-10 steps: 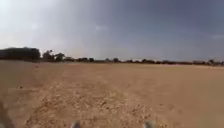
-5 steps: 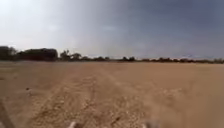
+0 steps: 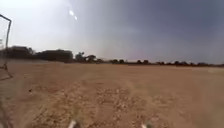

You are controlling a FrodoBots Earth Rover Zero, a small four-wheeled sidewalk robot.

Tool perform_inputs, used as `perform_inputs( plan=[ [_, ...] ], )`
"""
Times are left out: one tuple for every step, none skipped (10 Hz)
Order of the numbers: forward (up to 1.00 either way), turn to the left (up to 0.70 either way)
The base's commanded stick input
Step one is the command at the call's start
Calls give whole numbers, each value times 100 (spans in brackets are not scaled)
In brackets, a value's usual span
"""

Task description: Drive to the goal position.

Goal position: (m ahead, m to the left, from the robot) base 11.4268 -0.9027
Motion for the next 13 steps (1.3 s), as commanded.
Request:
perform_inputs(
  plan=[
    [100,0],
    [100,0],
    [100,0],
    [100,0],
    [100,0],
    [100,0],
    [100,0],
    [100,0],
    [100,0],
    [100,0],
    [100,0],
    [100,0],
    [100,0]
  ],
)
